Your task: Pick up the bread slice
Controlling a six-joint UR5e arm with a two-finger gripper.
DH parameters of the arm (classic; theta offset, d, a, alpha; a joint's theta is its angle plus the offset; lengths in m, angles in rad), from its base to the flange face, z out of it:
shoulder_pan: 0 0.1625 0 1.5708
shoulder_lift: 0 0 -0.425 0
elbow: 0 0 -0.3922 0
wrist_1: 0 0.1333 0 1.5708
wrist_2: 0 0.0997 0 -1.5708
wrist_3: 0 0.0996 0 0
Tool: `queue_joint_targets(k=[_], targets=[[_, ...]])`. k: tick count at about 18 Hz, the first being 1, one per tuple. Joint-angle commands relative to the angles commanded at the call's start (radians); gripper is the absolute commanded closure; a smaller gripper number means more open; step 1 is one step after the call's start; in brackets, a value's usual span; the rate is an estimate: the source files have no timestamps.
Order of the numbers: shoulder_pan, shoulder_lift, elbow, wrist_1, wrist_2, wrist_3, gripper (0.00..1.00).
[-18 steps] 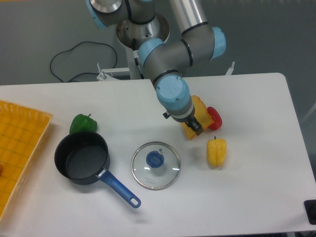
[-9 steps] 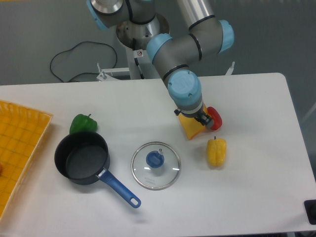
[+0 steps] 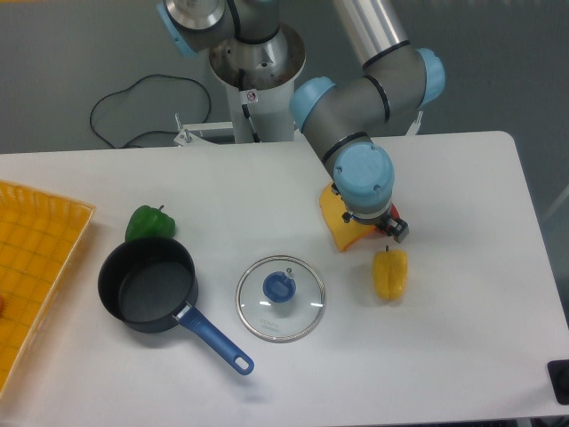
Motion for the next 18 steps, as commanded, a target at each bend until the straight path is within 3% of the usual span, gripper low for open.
queue_joint_targets(k=[18], targets=[[0.009, -0.026, -0.026, 0.005, 0.0, -0.008, 0.0]])
